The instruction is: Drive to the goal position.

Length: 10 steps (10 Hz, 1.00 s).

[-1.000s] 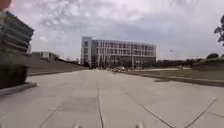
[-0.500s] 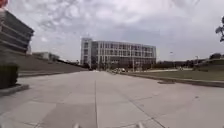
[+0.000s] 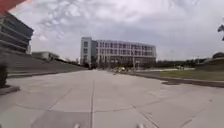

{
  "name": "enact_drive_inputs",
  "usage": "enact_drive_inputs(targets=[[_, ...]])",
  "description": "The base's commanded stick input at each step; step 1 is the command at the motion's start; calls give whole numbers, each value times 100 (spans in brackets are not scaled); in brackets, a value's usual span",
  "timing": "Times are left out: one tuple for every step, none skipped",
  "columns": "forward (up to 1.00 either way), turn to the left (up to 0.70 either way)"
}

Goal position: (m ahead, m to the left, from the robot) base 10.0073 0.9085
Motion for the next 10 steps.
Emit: enact_drive_inputs(targets=[[70,0],[70,0],[70,0],[70,0],[70,0],[70,0],[70,0],[70,0],[70,0],[70,0]])
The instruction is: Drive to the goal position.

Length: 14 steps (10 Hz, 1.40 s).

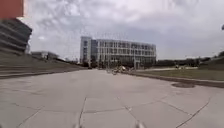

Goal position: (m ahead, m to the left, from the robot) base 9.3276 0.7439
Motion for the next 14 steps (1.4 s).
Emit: enact_drive_inputs(targets=[[49,0],[15,0],[0,0],[0,0],[0,0],[0,0],[0,0],[0,0],[0,0],[0,0],[0,0],[58,0],[70,0],[70,0]])
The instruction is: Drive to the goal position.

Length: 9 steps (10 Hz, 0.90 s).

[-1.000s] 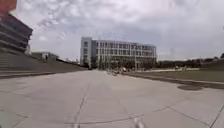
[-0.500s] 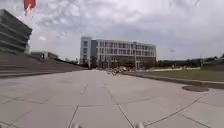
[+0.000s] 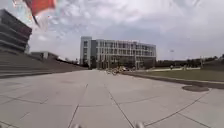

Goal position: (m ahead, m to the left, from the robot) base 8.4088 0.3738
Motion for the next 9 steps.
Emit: enact_drive_inputs(targets=[[70,8],[70,13],[70,14],[70,14],[70,14],[70,14],[70,14],[70,14],[70,13]])
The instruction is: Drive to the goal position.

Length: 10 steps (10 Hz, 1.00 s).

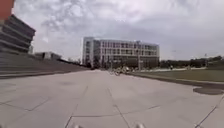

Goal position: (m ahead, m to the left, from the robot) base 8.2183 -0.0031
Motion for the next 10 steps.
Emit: enact_drive_inputs(targets=[[70,11],[70,5],[70,1],[70,0],[70,0],[70,0],[70,0],[70,0],[70,0],[70,0]])
